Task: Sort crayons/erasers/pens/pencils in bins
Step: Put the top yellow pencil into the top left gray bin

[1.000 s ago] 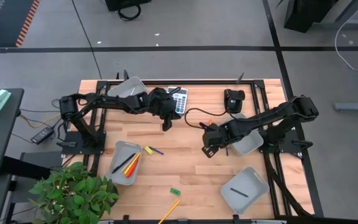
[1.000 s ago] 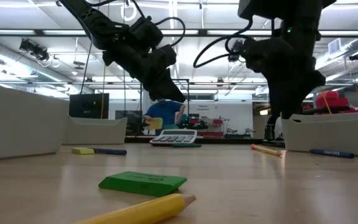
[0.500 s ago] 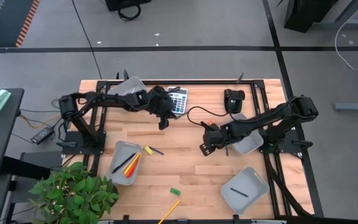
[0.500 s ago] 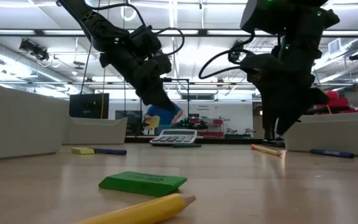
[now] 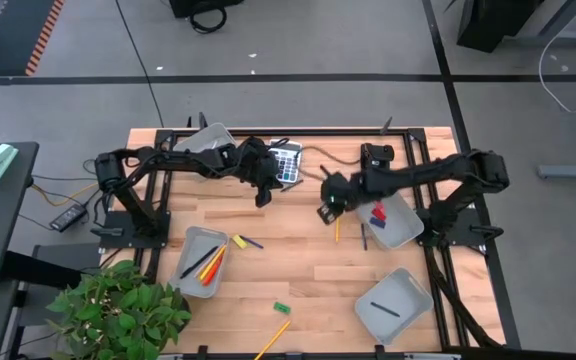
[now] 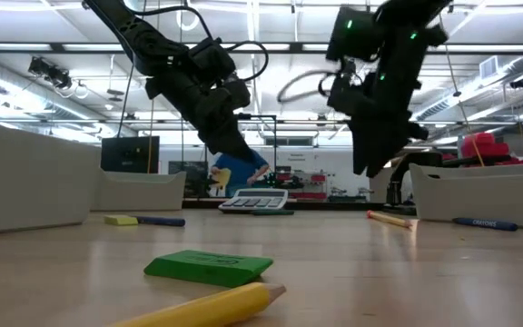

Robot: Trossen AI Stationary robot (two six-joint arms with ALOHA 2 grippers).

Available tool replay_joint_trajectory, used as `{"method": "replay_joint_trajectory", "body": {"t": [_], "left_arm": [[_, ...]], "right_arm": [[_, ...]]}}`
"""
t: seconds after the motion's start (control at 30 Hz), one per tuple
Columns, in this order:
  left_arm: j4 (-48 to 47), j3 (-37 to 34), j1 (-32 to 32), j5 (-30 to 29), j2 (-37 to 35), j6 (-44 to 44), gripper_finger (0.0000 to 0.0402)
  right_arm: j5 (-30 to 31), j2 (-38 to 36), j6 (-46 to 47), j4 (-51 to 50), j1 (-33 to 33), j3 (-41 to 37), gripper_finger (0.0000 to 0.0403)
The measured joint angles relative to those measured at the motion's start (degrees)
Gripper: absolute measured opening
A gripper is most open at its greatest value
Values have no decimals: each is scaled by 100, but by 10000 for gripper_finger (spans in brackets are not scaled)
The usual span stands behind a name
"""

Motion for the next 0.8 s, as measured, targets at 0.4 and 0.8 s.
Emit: {"method": "replay_joint_trajectory", "body": {"t": [0.4, 0.8], "left_arm": [[14, 0, 0, 2, 0, 24, 24], [-47, 0, -2, 2, 0, 22, 16]], "right_arm": [[-1033, 273, -11, 424, -1164, -188, 117], [-1128, 1003, -277, 410, -1175, -49, 124]]}}
